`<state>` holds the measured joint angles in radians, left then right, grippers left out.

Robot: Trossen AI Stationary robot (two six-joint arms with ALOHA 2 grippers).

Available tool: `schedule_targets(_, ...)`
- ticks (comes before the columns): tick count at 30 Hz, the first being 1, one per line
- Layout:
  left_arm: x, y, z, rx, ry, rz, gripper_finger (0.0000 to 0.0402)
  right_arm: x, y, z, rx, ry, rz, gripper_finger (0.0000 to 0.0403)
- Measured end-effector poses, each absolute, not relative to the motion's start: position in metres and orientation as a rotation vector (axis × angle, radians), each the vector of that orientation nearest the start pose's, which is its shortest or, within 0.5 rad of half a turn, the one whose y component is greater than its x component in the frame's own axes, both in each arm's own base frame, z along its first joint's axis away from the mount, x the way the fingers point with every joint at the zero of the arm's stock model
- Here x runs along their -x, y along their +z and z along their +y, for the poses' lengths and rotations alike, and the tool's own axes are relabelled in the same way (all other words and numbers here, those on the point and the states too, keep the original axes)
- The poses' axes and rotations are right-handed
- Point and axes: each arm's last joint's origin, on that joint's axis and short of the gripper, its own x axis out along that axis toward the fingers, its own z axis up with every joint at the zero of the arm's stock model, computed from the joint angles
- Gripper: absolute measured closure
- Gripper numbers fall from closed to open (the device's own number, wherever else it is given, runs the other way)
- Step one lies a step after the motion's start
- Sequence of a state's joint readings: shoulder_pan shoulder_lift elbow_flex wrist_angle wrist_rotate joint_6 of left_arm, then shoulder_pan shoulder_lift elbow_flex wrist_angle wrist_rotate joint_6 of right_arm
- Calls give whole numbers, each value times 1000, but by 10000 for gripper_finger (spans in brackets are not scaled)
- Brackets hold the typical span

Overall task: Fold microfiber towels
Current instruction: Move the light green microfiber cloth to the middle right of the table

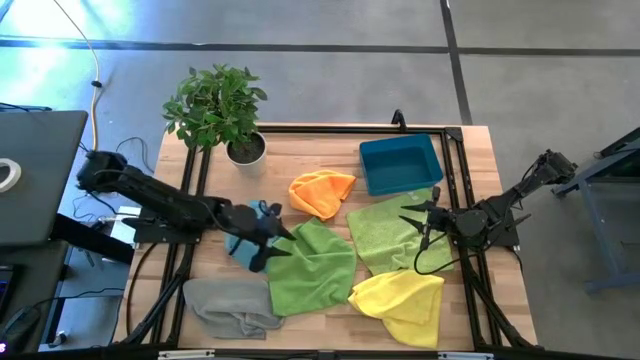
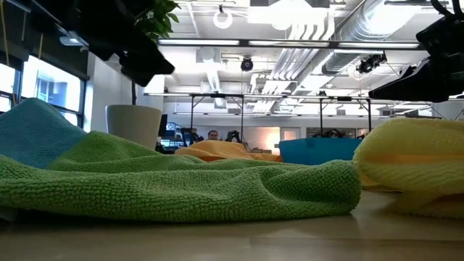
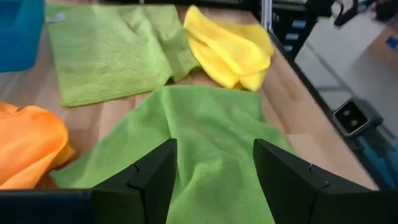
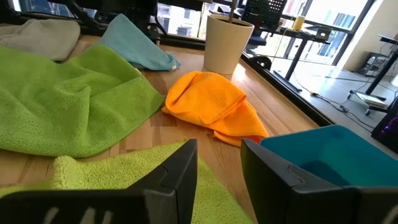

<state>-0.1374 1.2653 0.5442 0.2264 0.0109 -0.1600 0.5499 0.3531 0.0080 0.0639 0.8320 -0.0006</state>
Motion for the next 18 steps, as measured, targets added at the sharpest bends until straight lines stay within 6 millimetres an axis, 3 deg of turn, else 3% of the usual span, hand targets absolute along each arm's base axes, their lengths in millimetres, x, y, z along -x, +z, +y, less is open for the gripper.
schedule_targets(7,-275,172,-38,47,-24,600,199,-102,144,38,180,-280,217,287)
schedule_targets(18,-278,138,-36,46,70,794,199,-102,144,38,215,-280,222,287)
